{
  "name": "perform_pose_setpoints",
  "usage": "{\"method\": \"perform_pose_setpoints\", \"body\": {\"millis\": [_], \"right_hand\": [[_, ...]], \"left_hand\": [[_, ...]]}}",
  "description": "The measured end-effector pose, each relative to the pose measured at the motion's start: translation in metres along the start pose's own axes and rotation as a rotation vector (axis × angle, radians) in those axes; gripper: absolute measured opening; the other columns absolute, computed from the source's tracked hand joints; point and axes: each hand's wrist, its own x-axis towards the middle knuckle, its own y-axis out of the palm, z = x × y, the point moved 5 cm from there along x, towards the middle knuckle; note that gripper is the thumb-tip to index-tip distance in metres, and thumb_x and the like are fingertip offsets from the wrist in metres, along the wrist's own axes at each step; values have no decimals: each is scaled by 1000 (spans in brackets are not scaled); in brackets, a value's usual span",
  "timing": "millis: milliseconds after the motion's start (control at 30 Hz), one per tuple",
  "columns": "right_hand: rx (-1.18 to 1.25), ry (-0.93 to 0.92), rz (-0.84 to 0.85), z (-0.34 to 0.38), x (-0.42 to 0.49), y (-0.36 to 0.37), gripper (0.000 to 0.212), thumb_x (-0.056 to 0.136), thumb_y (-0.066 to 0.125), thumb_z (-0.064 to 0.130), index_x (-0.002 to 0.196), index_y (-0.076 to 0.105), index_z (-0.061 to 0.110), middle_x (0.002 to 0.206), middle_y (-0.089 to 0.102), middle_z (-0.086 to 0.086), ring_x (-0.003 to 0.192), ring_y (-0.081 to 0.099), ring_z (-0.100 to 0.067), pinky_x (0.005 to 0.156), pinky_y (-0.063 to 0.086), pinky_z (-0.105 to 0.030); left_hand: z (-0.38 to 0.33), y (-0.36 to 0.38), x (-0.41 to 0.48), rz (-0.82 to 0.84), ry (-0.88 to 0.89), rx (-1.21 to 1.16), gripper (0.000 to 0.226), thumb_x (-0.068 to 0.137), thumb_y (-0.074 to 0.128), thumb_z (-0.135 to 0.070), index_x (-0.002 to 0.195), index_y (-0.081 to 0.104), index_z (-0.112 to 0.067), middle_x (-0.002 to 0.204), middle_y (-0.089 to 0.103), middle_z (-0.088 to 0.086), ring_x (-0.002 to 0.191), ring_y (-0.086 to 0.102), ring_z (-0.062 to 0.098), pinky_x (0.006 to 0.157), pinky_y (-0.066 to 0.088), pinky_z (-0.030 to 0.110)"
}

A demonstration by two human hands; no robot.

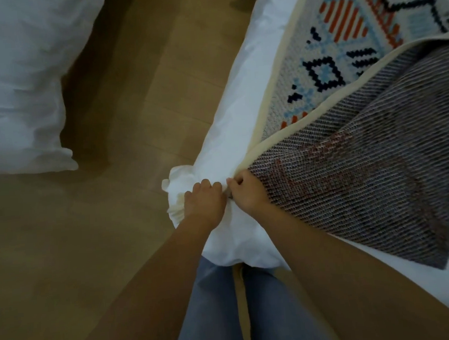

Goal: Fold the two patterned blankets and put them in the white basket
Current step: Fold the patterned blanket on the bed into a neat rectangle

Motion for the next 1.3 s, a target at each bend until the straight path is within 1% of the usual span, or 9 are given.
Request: {"method": "perform_pose_setpoints", "body": {"millis": [100,167,333,533,833,1067,1167,1233,1300], "right_hand": [[108,-37,30,-2,-4,-8,16,90,51,24,86,55,10,81,62,-2,77,58,-18,69,47,-29],[138,-60,-10,-3,-7,-22,14,89,51,21,77,52,15,73,56,5,70,53,-11,59,41,-21],[150,-84,-170,-14,-3,-89,20,92,47,19,74,48,11,67,49,0,63,44,-17,58,37,-32],[259,-67,-271,-25,25,-188,35,97,43,17,65,30,18,62,33,-3,55,25,-18,52,27,-32],[356,-94,-443,-43,103,-347,29,96,42,14,67,36,11,63,36,-3,56,30,-17,51,27,-30],[370,25,-603,-80,174,-457,26,94,45,22,72,48,9,65,46,-1,59,41,-15,49,30,-26],[367,83,-596,-92,203,-484,34,97,43,27,65,43,12,66,46,-2,62,44,-19,57,31,-30],[343,146,-628,-100,218,-496,37,97,41,31,70,50,8,75,54,-8,73,49,-24,65,31,-28],[411,217,-654,-105,232,-501,45,95,43,38,90,61,-2,94,63,-16,85,57,-29,68,33,-27]], "left_hand": [[-6,-5,3,6,1,8,28,95,37,-35,108,50,-13,112,51,8,101,48,25,79,37,36],[-15,-12,7,-5,33,10,30,92,41,-34,113,49,-14,115,50,7,104,47,25,81,37,36],[-62,-51,31,-70,130,-9,34,92,41,-28,121,48,-12,120,51,9,108,46,27,85,38,38],[-164,-105,83,-135,293,90,34,96,38,-31,124,45,-14,120,50,8,106,48,26,83,40,39],[-319,-142,195,-113,438,172,29,97,38,-28,121,45,-12,118,50,9,99,51,26,78,44,37],[-422,-157,280,-156,468,90,34,96,43,-31,125,44,-13,124,51,9,109,51,27,84,42,39],[-448,-160,309,-170,478,122,36,96,44,-32,127,41,-14,124,48,8,111,49,26,85,42,38],[-462,-157,324,-157,506,144,39,96,44,-32,130,39,-13,126,48,9,113,48,27,87,43,39],[-471,-151,337,-106,509,159,38,96,44,-32,128,39,-12,124,49,10,110,50,28,85,43,40]]}}
